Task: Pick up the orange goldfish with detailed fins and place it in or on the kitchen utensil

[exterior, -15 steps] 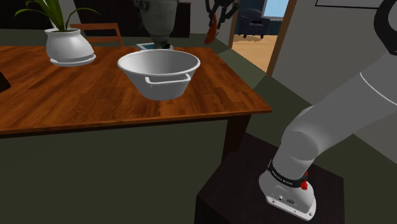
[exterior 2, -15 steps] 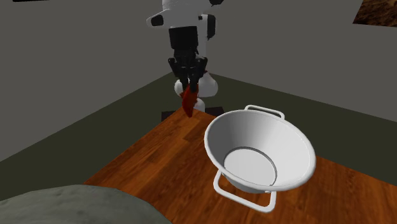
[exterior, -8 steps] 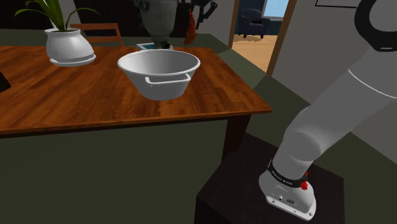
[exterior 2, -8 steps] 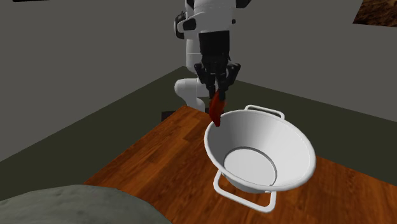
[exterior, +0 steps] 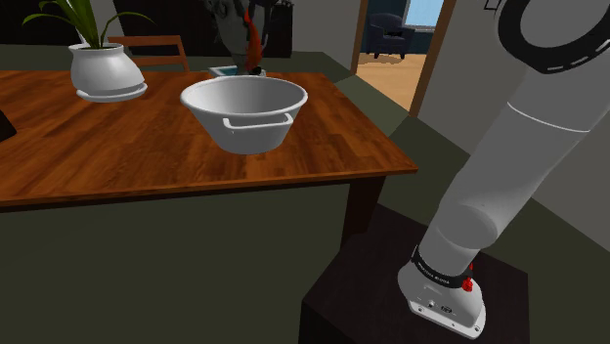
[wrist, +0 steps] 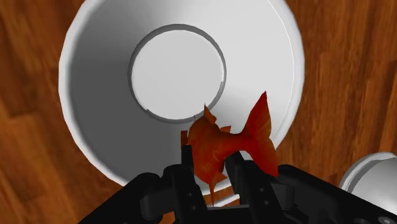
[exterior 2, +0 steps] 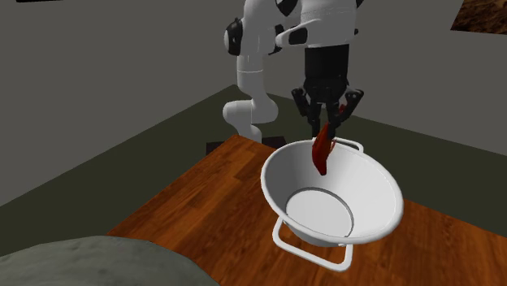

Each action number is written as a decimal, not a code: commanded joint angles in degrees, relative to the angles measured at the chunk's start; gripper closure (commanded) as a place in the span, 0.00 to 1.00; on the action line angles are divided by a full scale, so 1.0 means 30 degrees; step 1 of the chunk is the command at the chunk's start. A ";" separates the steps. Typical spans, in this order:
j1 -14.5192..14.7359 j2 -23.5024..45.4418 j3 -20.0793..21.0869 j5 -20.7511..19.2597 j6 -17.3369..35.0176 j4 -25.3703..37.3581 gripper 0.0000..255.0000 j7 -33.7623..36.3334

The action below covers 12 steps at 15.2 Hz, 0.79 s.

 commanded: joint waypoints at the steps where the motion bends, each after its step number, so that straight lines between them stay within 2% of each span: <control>1: 0.0087 0.0079 0.0123 -0.0051 0.0393 -0.0286 1.00 0.0198; 12: 0.0081 -0.1134 0.0052 0.0197 0.3491 -0.4588 1.00 -0.0059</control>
